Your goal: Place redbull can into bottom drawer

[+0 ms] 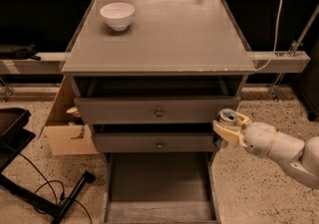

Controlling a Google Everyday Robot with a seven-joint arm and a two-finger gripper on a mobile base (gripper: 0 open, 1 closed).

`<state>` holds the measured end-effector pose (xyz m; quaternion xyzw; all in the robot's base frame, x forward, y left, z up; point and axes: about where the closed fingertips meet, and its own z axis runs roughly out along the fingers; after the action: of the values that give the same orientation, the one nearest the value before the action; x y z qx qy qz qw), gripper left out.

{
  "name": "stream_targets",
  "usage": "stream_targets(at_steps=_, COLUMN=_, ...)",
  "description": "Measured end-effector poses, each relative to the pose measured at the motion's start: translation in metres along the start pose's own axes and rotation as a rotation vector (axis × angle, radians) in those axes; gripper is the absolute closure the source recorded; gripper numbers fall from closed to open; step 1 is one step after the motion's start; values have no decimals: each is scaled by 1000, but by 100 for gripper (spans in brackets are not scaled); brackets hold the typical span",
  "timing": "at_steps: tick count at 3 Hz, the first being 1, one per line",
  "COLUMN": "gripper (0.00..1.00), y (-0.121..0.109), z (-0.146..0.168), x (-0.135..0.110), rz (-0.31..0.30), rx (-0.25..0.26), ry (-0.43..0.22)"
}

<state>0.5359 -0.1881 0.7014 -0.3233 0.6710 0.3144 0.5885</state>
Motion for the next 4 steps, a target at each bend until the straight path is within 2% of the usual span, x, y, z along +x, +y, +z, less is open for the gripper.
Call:
stream_targets(at_steps=1, gripper=100, y=4, z=15, x=19, rz=14, rx=-22, ry=-3)
stream_targets(at_steps=2, gripper=100, y=17, z=29, x=74, rz=11, rx=-75, ry=-33)
stream_targets(at_steps=3, gripper=100, y=26, z=42, x=146, rz=-23, rx=-129, ry=-13)
stream_targets(at_steps=4, gripper=100, y=24, z=49, x=204, rz=-46, rx=-149, ry=19)
